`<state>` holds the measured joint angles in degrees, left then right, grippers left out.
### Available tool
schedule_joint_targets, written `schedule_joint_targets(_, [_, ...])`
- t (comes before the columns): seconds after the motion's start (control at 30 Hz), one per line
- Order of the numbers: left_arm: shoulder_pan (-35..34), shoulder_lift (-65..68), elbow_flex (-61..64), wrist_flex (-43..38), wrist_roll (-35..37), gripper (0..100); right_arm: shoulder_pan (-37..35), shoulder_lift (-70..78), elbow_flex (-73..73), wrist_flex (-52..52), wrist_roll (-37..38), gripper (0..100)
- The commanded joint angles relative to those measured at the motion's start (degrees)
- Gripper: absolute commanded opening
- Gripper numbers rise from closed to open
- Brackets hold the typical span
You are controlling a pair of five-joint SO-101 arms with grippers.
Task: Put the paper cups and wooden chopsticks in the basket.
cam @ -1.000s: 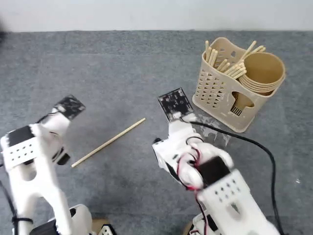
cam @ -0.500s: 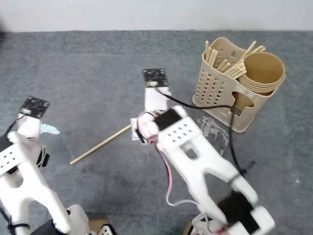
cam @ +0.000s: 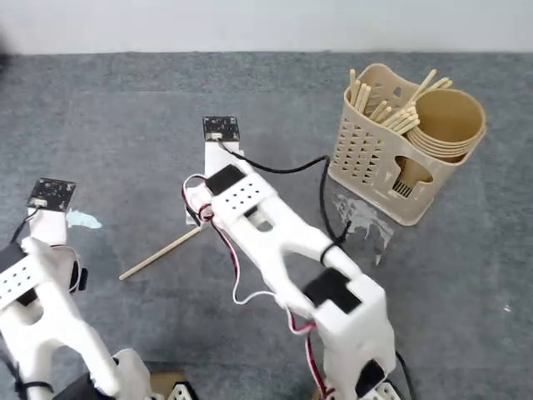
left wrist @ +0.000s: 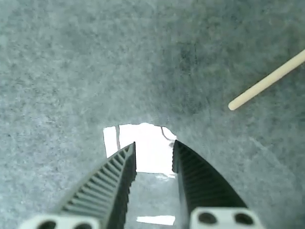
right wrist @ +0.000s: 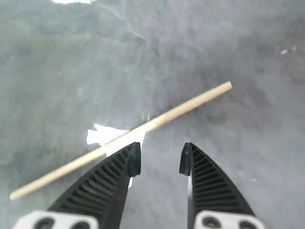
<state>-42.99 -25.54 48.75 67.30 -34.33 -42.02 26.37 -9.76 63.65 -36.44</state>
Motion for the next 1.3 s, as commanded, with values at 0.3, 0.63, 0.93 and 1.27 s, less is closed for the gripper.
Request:
schedule_joint_targets(0.3, [-0.35,-0.97,-0.31,-1.32,0.62,12,3.91,9.80,-13.36,-0.40,-2.99,15.4])
schedule_joint_targets(0.63, [-0.35,-0.70,-0.31,-1.23,0.62,12,3.91,16.31,-13.54,1.01,-2.64,15.0])
schedule_joint_targets(0.93, [-0.09,-0.97,0.92,-1.41,0.62,12,5.49,21.93,-23.82,11.56,-0.88,1.7])
schedule_joint_targets(1.27, [-0.18,-0.97,0.92,-1.49,0.62,12,5.76,21.76,-43.43,24.66,2.20,0.8])
